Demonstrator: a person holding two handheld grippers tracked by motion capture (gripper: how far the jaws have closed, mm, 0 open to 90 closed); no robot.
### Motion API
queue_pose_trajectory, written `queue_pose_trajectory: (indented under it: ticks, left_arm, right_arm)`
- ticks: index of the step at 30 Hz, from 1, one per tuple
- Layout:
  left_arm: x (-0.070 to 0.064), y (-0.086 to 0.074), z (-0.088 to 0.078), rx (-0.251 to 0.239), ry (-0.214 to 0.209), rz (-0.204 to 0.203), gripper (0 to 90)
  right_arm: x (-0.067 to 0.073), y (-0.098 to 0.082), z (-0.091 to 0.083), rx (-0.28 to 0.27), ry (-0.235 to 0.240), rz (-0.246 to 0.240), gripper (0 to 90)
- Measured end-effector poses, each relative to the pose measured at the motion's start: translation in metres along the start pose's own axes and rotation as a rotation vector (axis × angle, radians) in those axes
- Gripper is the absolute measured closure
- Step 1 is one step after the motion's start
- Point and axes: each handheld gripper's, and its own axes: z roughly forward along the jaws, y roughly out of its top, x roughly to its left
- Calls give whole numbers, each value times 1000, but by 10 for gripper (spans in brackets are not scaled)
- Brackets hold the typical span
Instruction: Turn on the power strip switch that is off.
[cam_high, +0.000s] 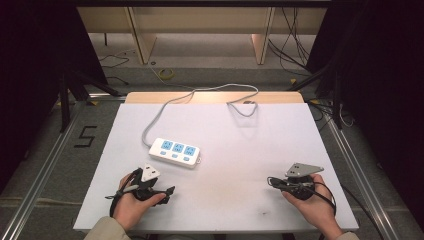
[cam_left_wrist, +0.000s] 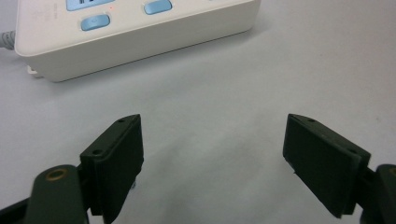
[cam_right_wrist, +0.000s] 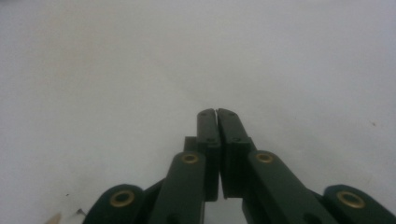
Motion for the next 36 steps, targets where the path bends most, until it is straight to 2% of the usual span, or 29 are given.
queue_pose_trajectory:
  ticks: [9, 21, 24, 27, 28, 29, 31, 32, 36]
  left_arm:
    - [-1, 0, 0, -3, 0, -1, 200]
    - [-1, 1, 0, -3, 5, 1, 223]
    - [-1, 3, -2, -9, 15, 8, 335]
    - [0, 8, -3, -22, 18, 22, 578]
    - [1, 11, -4, -18, 18, 38, 717]
    - [0, 13, -4, -19, 23, 44, 717]
    - [-1, 16, -3, -1, 35, 55, 815]
    - [-1, 18, -3, 12, 36, 68, 884]
    - [-3, 22, -1, 33, 25, 64, 894]
  right_arm:
    - [3, 5, 0, 28, 13, 12, 900]
    - [3, 9, 2, 33, 23, 19, 900]
    - [1, 9, 2, 31, 23, 26, 900]
    - [0, 8, 2, 29, 21, 27, 886]
    - [0, 8, 2, 27, 22, 36, 836]
    - [0, 8, 2, 27, 22, 36, 836]
    - [0, 7, 3, 26, 21, 39, 800]
    - [0, 6, 4, 21, 18, 39, 754]
    - [-1, 5, 4, 13, 17, 49, 707]
